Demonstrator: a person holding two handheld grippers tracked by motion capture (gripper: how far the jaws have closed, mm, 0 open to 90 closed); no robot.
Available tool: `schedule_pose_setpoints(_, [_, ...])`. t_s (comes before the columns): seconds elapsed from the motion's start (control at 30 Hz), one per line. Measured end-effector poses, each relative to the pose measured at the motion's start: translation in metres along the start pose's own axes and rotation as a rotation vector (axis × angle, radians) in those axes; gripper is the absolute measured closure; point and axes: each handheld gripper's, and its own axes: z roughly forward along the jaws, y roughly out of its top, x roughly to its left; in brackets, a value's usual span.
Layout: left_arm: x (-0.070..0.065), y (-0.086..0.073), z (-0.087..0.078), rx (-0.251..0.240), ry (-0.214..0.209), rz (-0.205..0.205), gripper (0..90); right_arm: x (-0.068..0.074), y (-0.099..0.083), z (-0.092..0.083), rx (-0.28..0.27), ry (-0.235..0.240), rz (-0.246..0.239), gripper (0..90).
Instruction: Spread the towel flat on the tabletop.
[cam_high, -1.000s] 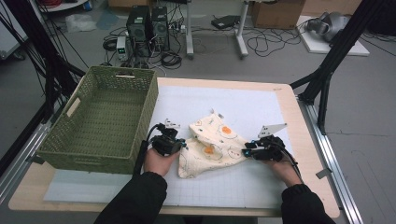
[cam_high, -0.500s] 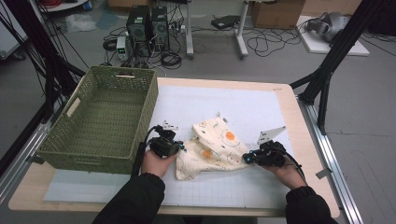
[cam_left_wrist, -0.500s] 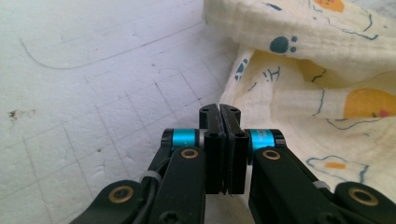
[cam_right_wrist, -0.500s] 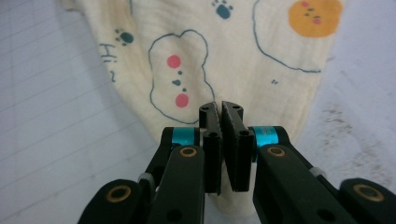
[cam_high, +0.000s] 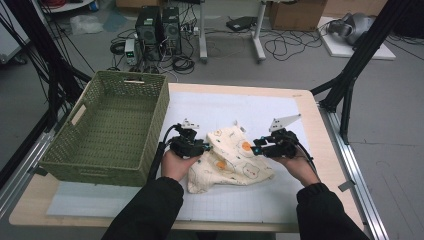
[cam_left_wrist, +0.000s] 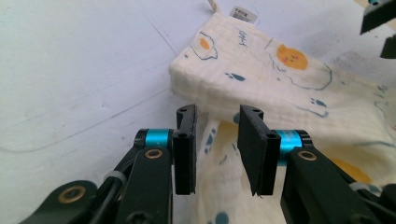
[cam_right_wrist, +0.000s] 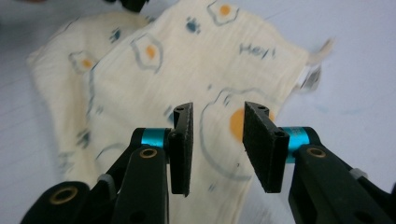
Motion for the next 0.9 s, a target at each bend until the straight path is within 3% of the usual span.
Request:
schedule_pose_setpoints(0.17, [0.001, -0.003, 0.014, 0.025, 0.005, -0.003, 67.9, -0.013, 0.007, 0.024, 0.020, -0.055, 0.011, 63.2])
schedule_pose_setpoints(0.33, [0.000, -0.007, 0.025, 0.063, 0.022, 0.007, 79.2, -0.020, 0.001, 0.047, 0.082, -0.089, 0.035, 63.9])
schedule_pose_setpoints(0.43, [0.000, -0.007, 0.027, 0.057, 0.025, 0.017, 85.0, -0.024, -0.002, 0.056, 0.113, -0.090, 0.050, 67.4])
schedule_pose_setpoints(0.57, [0.000, -0.007, 0.027, 0.059, 0.028, 0.019, 87.7, -0.025, -0.003, 0.057, 0.095, -0.056, 0.061, 85.8])
schedule_pose_setpoints(0.73, [-0.001, -0.006, 0.024, 0.052, 0.040, 0.022, 88.0, -0.024, -0.002, 0.052, 0.110, -0.073, 0.051, 88.0])
schedule_pose_setpoints(0.8, [-0.001, -0.006, 0.021, 0.038, 0.034, 0.012, 88.0, -0.024, -0.003, 0.046, 0.112, -0.074, 0.052, 88.0])
schedule_pose_setpoints(0.9, [-0.001, -0.004, 0.016, 0.024, 0.056, 0.010, 88.1, -0.026, -0.006, 0.032, 0.105, -0.099, 0.058, 88.0])
